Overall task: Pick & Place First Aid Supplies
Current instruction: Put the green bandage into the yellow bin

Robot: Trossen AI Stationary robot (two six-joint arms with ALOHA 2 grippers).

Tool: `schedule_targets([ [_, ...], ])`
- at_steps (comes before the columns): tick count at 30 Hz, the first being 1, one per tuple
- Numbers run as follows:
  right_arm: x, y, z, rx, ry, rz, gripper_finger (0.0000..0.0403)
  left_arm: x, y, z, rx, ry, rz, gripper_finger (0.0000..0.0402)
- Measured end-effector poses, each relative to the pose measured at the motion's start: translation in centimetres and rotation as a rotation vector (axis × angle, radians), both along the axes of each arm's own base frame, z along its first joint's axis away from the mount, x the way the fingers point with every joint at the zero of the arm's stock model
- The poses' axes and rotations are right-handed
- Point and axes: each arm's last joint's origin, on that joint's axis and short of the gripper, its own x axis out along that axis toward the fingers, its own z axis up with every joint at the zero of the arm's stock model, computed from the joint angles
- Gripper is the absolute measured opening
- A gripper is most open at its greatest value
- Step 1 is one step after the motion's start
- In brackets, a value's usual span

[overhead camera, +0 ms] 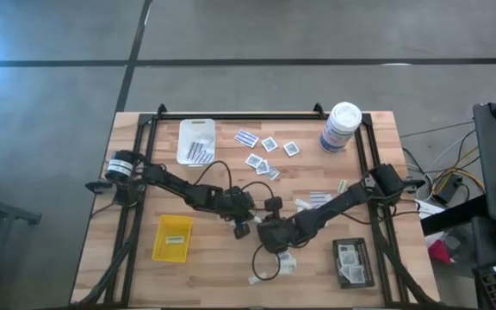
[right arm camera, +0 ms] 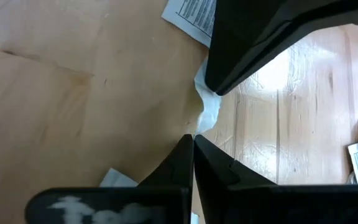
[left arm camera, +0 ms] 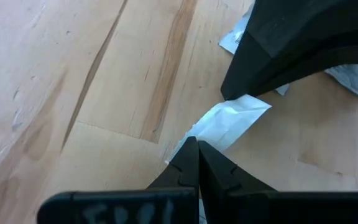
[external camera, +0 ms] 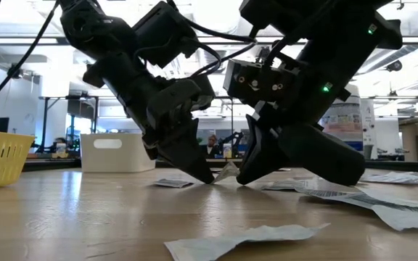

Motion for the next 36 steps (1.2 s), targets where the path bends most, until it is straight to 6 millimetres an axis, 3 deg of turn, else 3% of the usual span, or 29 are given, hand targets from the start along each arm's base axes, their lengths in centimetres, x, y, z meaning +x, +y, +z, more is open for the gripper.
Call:
schedule_targets([
  [10,0.1,0.0,0.0,0.006,-0.008,-0.008,0.0012,-0.1,-0.1,0.2,-0.005,-0.003,-0.041,0.0000],
  [25,0.5,-0.1,0.4,-0.001,-0.035,-0.002,0.0110,-0.1,-0.1,0.3,-0.019,-0.002,-0.069,0.0000],
  [36,0.6,0.9,0.6,-0.020,-0.061,0.076,0.0111,0.0,-0.1,0.3,-0.021,-0.002,-0.067,0.0000],
])
